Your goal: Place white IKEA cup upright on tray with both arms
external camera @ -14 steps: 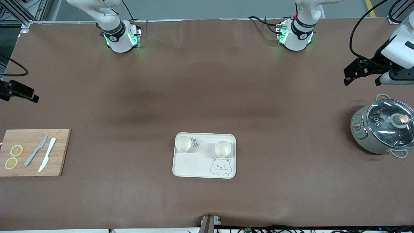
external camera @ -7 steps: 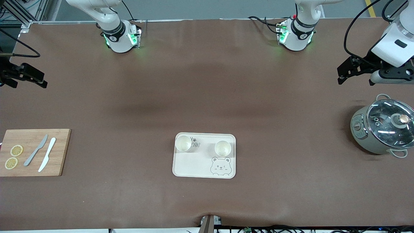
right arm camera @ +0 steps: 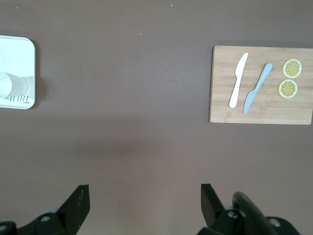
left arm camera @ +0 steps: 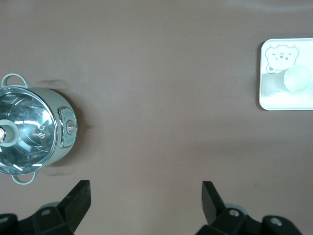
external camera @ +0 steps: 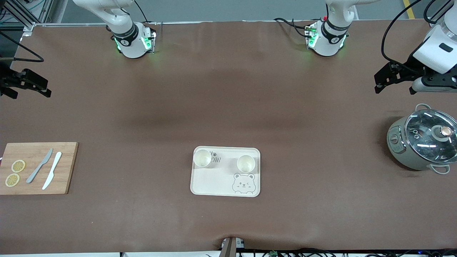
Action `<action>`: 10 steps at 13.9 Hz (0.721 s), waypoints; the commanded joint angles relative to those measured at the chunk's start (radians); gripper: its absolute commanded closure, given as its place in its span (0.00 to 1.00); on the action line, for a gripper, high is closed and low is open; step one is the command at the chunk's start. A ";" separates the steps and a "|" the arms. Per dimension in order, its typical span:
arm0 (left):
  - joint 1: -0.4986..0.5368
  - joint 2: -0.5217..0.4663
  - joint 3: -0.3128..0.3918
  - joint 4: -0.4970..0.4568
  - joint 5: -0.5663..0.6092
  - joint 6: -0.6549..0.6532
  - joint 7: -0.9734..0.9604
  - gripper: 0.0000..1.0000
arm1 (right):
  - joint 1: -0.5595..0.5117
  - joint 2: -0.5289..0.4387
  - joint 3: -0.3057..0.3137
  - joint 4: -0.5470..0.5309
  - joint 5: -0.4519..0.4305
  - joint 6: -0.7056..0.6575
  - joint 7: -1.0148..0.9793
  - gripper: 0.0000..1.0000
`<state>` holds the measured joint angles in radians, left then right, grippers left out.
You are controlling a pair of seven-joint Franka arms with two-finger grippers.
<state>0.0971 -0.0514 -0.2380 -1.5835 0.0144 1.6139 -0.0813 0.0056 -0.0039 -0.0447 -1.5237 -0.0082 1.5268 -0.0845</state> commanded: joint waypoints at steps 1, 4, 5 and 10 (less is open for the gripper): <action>0.009 -0.007 -0.003 0.000 -0.005 0.011 0.018 0.00 | 0.001 -0.013 0.003 0.007 -0.024 -0.005 -0.034 0.00; 0.006 -0.007 -0.004 0.002 -0.004 0.003 0.014 0.00 | -0.006 -0.015 0.002 -0.004 -0.016 -0.010 -0.041 0.00; 0.004 -0.007 -0.004 0.003 -0.001 0.003 0.011 0.00 | -0.006 -0.015 0.002 -0.003 -0.012 -0.010 -0.043 0.00; -0.002 0.001 -0.006 0.035 0.001 0.000 0.008 0.00 | -0.007 -0.013 0.002 -0.006 -0.010 -0.007 -0.054 0.00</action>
<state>0.0953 -0.0513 -0.2388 -1.5776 0.0144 1.6180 -0.0813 0.0056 -0.0039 -0.0463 -1.5218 -0.0088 1.5231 -0.1199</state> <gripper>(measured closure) 0.000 0.000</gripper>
